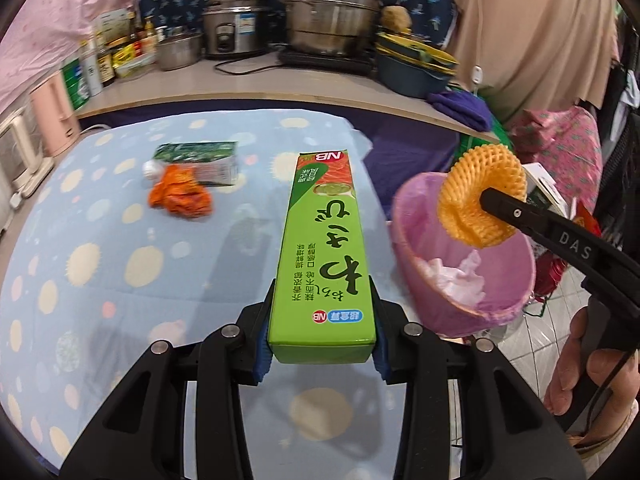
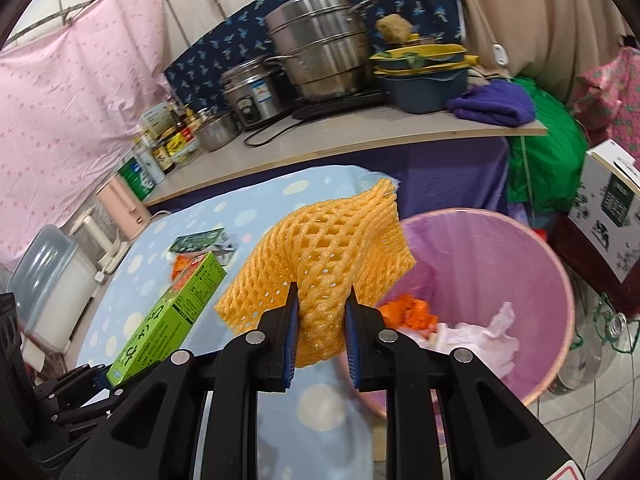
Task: Collect trash
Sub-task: 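Carry the box and foam net over the pink bin and open both grippers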
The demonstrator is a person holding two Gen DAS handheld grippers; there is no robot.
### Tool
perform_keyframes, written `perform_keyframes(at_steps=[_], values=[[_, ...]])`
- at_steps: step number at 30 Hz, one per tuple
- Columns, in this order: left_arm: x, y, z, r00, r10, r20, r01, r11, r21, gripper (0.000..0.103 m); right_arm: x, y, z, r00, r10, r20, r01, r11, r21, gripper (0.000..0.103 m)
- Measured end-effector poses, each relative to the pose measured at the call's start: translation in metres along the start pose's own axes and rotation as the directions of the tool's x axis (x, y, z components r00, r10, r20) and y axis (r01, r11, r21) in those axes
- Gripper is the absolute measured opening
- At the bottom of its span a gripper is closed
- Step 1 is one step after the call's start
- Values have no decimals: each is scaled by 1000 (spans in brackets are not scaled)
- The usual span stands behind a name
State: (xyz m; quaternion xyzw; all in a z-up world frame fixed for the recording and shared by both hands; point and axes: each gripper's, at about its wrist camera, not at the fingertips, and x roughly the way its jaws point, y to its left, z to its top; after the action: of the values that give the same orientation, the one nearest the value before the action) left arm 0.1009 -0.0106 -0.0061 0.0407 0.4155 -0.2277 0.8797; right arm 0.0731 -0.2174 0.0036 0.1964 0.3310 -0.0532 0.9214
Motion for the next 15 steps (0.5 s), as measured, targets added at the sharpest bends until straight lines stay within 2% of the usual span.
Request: perform_keyframes(at_steps=[8, 15], values=[[12, -57, 7, 997, -73, -12, 74, 994, 82, 37, -15, -58, -2, 997, -79, 19, 77, 994, 81, 19], [31, -101, 13, 991, -128, -33, 132, 982, 139, 37, -19, -92, -7, 993, -119, 14, 116, 985, 128, 19]])
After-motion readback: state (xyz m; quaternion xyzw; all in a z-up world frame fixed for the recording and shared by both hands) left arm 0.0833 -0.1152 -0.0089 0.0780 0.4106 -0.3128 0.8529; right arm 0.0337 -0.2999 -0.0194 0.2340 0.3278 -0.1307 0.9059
